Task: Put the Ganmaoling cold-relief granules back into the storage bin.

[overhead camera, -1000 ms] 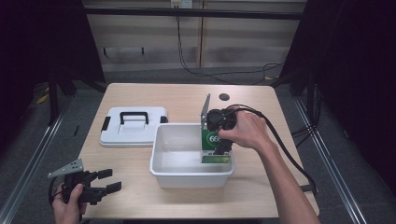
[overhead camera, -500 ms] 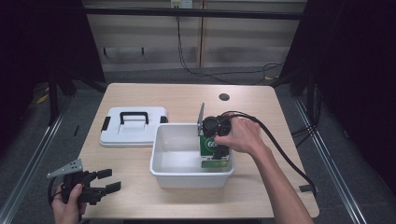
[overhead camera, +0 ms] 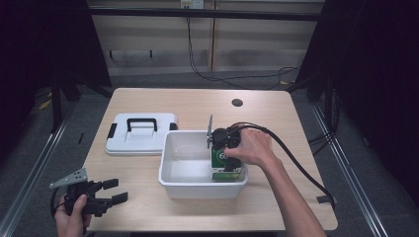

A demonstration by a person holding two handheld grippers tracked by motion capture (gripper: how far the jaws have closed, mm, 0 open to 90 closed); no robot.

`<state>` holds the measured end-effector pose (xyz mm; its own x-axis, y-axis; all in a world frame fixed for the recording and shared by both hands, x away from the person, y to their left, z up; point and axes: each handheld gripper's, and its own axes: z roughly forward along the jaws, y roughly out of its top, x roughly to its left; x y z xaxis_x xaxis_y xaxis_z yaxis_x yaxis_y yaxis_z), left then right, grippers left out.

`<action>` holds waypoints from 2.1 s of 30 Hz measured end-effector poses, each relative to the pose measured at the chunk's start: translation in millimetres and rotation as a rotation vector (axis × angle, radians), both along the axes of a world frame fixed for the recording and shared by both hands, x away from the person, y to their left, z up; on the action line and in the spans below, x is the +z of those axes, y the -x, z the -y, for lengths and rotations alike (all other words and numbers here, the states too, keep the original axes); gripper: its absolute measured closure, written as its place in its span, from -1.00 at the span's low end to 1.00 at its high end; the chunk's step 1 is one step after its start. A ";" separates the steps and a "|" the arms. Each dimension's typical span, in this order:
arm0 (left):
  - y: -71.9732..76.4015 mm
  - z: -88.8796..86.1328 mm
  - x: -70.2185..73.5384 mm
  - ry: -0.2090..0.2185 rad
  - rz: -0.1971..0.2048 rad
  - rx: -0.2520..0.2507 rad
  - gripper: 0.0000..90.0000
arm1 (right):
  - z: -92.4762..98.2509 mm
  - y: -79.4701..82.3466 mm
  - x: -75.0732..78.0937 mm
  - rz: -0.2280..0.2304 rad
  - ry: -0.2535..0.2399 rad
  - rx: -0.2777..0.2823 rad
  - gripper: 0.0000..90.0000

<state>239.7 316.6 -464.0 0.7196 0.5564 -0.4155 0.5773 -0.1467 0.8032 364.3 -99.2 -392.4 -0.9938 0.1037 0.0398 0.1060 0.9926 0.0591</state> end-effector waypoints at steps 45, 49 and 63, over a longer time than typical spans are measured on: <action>0.2 0.5 -0.4 0.004 -0.007 0.000 -0.60 | 10.8 2.3 -4.1 0.054 -0.067 -0.010 -0.79; 0.0 0.8 -0.6 0.003 -0.008 0.002 -0.60 | 18.9 3.6 1.0 0.066 -0.114 -0.033 -0.81; 0.2 0.2 -0.7 0.000 -0.009 0.002 -0.60 | 52.0 11.4 18.9 0.071 -0.332 -0.118 -0.75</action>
